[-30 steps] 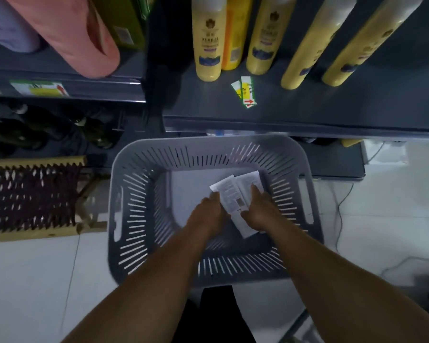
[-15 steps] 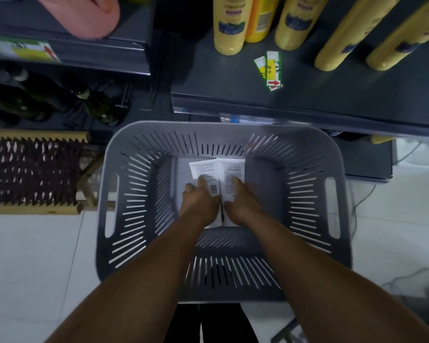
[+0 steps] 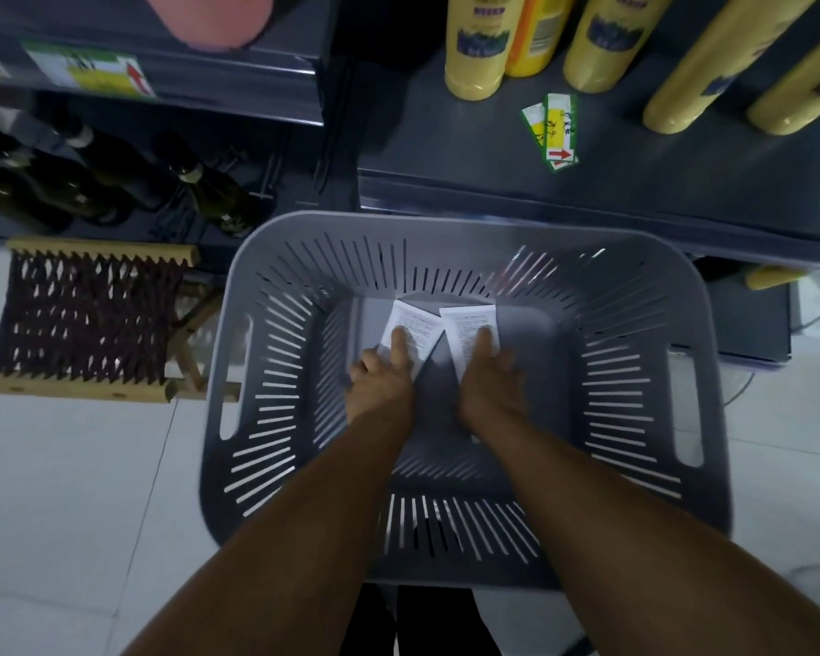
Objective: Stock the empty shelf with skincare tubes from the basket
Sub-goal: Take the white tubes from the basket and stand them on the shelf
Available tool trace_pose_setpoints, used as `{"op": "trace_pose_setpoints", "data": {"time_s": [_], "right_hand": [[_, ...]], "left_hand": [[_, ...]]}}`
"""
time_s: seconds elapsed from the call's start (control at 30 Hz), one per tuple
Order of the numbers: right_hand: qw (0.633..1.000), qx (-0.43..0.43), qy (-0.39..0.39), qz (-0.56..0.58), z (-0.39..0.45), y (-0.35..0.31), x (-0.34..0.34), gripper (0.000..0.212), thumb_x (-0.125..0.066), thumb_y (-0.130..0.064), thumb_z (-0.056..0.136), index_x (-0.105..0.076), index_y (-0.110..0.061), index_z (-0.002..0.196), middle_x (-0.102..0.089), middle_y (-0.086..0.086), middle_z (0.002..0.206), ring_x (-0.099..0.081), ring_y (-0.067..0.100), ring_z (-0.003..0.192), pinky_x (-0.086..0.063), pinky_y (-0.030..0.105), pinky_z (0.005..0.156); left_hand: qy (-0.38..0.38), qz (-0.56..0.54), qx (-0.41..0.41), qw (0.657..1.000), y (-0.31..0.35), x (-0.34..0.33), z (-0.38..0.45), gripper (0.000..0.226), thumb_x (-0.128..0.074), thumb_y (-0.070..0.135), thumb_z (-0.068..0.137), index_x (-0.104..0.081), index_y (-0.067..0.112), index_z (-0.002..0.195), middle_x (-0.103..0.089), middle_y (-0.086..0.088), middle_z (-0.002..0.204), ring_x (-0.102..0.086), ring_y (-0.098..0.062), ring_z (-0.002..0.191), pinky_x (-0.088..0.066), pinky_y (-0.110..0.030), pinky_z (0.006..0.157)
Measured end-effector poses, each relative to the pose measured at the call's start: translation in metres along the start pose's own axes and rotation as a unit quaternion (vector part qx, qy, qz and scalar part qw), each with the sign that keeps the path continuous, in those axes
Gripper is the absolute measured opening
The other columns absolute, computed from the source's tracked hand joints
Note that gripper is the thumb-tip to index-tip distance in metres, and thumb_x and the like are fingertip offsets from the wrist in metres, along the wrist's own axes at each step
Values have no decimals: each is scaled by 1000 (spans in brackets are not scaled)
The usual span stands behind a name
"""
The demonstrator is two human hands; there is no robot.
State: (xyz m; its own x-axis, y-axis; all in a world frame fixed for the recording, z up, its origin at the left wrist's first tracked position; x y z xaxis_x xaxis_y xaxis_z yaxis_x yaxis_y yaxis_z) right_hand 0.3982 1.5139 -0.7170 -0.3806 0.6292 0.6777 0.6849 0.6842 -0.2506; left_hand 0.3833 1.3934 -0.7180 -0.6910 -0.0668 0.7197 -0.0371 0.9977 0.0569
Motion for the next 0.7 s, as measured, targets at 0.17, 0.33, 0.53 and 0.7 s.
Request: {"op": "trace_pose_setpoints", "data": {"time_s": [0.17,0.33,0.53,0.7], "right_hand": [[998,7,13,60,-20,-5,21,71,-50,-19,92,-6,-24,147,-39,17,140,-48,39,122,-42,45,99],[980,32,17,194,-76,-21,58,70,-57,-13,79,-25,-25,140,-59,9,121,-59,29,99,-46,32,77],[930,149,92,323,-157,-55,114,53,-56,-14,81,-45,-21,133,-60,0,117,-58,18,100,-43,28,80],[869,218,182,405,-217,-80,167,36,-59,-17,90,-53,-17,125,-62,-4,104,-59,13,93,-45,27,78]], "left_hand": [[-10,-190,26,981,-8,24,-10,77,-59,16,86,-12,13,148,-31,-18,145,-33,-38,134,-31,-43,109],[13,-319,-51,946,-12,67,-61,51,-65,16,78,-42,13,124,-54,-7,120,-56,-27,110,-44,-30,86],[52,-429,-164,887,-12,140,-138,54,-67,26,78,-47,22,127,-57,0,115,-59,-17,97,-49,-30,83],[125,-424,-263,858,-11,212,-194,44,-65,22,79,-54,21,122,-61,1,113,-61,-15,99,-53,-27,81]]}}
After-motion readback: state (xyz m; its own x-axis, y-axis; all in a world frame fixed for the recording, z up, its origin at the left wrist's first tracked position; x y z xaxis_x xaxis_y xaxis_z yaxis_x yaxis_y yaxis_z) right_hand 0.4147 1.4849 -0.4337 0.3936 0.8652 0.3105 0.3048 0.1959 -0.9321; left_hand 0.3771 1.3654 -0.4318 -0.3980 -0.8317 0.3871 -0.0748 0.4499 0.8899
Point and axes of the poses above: each hand's wrist, its own z-axis towards the middle knuckle, its own x-axis out of the back of the hand, y = z × x, the point moved 2 cm from there along z, towards the middle knuckle
